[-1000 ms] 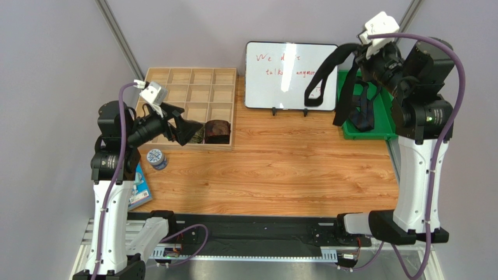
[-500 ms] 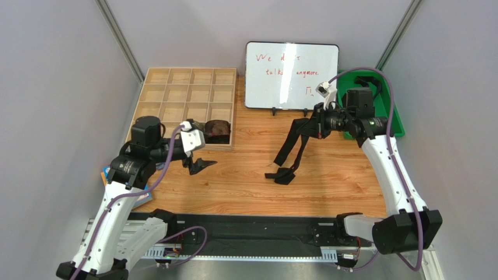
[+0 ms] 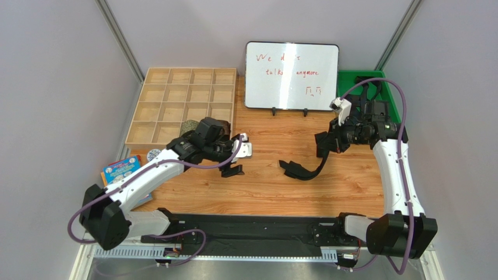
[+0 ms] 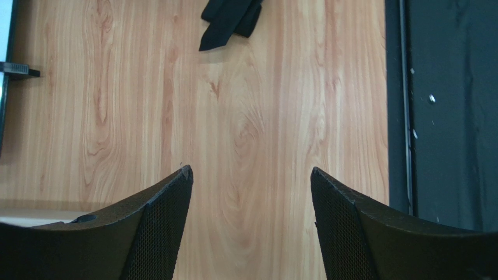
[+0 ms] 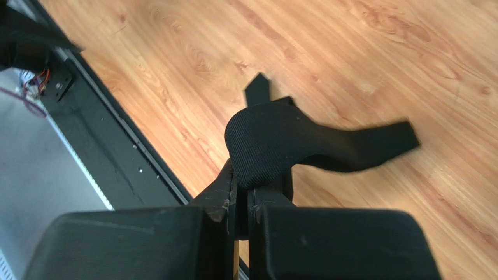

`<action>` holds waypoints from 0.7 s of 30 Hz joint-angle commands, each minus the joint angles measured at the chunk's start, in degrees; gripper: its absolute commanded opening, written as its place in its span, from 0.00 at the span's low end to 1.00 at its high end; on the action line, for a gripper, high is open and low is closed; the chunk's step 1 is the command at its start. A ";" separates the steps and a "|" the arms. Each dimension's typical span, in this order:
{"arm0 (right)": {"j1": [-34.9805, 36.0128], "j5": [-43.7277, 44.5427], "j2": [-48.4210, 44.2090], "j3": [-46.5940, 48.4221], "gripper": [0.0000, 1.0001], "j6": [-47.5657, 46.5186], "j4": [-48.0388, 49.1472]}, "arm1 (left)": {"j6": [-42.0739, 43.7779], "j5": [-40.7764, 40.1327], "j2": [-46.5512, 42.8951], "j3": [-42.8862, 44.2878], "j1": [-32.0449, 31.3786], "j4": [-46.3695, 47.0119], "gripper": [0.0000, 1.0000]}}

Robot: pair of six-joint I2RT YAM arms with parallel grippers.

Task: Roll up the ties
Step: Flatten out the tie at the center of the board.

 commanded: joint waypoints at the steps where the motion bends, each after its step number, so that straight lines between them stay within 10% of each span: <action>1: 0.13 -7.36 0.28 2.32 0.00 -10.69 -7.17 | -13.18 -4.10 5.54 3.15 -0.74 21.54 0.79; 6: 4.76 -19.14 0.55 4.43 0.00 -3.59 -0.70 | -24.62 -8.07 6.09 3.42 -1.08 35.53 0.86; 21: 22.80 -23.02 -2.00 0.05 0.00 37.56 37.56 | -30.87 -23.45 -2.35 0.61 -9.97 37.22 0.98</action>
